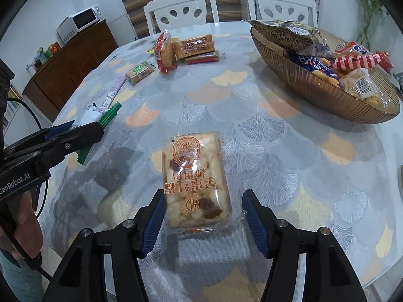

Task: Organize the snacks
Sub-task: 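Carry both packs over the amber bowl and open both grippers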

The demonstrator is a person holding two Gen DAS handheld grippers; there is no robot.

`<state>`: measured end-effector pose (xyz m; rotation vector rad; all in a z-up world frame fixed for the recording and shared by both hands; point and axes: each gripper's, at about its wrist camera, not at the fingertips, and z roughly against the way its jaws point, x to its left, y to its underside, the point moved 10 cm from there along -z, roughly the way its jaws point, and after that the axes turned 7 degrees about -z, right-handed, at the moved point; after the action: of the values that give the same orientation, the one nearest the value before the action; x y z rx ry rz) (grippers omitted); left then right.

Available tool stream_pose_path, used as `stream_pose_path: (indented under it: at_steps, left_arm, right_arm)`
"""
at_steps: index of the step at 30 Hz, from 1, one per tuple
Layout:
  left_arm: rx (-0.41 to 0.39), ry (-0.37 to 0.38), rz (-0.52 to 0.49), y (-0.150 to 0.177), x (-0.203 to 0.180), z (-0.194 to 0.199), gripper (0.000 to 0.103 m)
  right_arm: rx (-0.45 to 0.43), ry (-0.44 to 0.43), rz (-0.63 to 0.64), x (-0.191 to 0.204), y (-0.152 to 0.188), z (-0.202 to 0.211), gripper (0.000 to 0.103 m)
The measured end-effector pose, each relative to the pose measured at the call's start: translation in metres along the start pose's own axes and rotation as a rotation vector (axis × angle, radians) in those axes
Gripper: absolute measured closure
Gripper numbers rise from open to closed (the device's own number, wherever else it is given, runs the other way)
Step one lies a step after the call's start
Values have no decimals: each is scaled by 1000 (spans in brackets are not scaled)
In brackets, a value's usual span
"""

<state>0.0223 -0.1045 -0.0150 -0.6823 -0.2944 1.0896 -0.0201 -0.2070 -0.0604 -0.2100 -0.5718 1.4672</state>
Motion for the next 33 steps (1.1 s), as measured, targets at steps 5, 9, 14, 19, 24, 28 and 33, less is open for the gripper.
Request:
stream_pose_path:
  at_steps: [5,9,14,19,24,28,33]
  left_arm:
    - [4,-9,-11,-3,-3,0,54]
    - [3,-14,-28,-9,-6,-1,54]
    - [5,45,-14,-21,-13,-2,54]
    - [-32,61,-36,-48,-22,4,54]
    - [-60,49,-102,-75,-41,6,54]
    - [-66,64,-146,-94,-60,-2,54]
    - [-67,105,-197,-120,-90,-21,54]
  right_arm:
    - [9,-16,9,7,-3,-8,38]
    - [12,-21,27,13,-2,-14,38]
    - [-10,-21,48,16,-3,-13,47]
    - [-32,-17,46,13,-5,-4,52]
    - [-91,-40,15,2,-18,24,53]
    - [-165,-17,-21,-19,-37,55,53]
    - [-260,47,-94,-61,-72,92,53]
